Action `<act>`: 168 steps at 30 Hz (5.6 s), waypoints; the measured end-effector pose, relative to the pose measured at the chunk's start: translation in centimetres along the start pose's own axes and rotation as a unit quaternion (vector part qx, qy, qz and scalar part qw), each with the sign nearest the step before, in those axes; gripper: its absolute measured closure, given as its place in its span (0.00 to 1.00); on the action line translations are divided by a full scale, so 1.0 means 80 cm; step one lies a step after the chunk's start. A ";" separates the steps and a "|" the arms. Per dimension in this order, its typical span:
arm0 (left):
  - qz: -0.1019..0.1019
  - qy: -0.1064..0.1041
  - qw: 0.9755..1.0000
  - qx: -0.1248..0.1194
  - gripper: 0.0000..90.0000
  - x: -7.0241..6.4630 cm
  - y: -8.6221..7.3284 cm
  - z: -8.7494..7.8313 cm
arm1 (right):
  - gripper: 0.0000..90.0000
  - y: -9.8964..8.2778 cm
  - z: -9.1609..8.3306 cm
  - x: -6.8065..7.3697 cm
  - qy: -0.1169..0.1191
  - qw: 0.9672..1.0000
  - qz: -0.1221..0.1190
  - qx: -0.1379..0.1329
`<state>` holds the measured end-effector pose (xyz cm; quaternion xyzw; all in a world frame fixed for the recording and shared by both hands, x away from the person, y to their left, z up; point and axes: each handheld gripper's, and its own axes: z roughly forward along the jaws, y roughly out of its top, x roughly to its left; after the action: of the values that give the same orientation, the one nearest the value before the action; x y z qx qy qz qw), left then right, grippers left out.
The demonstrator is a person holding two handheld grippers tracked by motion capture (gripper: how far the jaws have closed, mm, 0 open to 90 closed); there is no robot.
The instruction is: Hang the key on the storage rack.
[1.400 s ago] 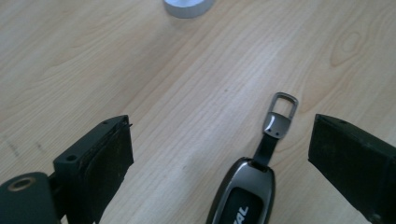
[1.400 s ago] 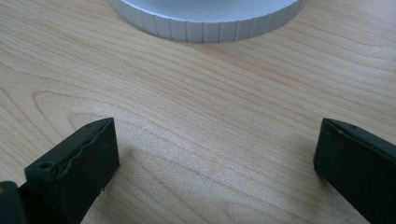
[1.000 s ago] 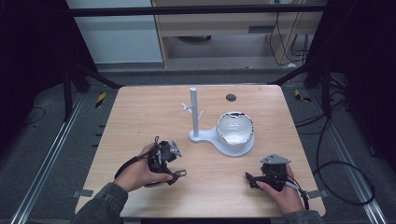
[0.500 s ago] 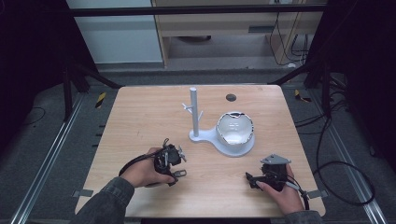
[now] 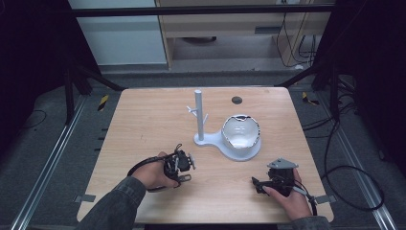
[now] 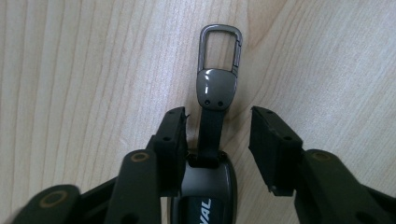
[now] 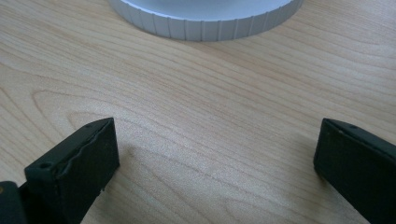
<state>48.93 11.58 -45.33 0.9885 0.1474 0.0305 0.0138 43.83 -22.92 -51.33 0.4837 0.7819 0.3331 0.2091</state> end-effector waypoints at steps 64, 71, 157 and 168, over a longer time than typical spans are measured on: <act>-0.114 0.031 0.978 -0.175 0.89 0.024 -0.098 -0.053 | 0.00 0.000 0.000 -0.001 -0.001 1.000 -0.006 -0.001; -0.126 0.027 0.973 -0.192 0.89 0.026 -0.112 -0.061 | 0.00 0.000 0.000 -0.001 -0.001 1.000 -0.006 -0.001; -0.195 0.124 0.884 -0.406 0.89 0.056 -0.029 -0.154 | 0.00 -0.001 -0.001 0.000 0.005 1.000 -0.004 0.000; -0.198 0.130 0.888 -0.393 0.89 0.064 -0.017 -0.139 | 0.00 -0.001 -0.001 0.000 0.006 1.000 -0.007 -0.001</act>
<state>52.68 14.56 -34.01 0.8396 0.3166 0.2106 0.3879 43.74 -22.94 -51.35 0.4762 0.7862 0.3353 0.2067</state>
